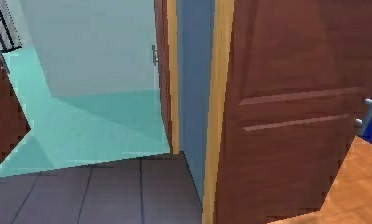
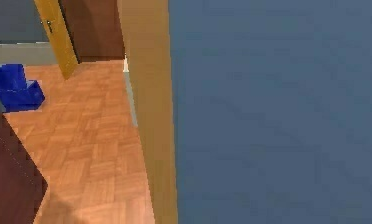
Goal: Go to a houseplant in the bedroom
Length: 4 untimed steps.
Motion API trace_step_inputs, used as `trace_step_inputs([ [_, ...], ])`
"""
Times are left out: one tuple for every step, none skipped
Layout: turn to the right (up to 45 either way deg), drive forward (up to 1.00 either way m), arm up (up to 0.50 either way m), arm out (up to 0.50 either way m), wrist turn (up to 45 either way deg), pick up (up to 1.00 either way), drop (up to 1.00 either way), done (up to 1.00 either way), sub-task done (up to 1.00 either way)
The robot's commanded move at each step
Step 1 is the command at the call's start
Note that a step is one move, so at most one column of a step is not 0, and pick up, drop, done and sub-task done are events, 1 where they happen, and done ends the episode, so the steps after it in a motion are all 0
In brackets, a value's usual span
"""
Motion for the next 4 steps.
trace_step_inputs([
  [0.0,0.5,0.0,0.0,0.0,0.0,0.0,0.0,0.0],
  [45.0,0.0,0.0,0.0,0.0,0.0,0.0,0.0,0.0],
  [27.0,0.0,0.0,0.0,0.0,0.0,0.0,0.0,0.0],
  [0.0,1.0,0.0,0.0,0.0,0.0,0.0,0.0,0.0],
])
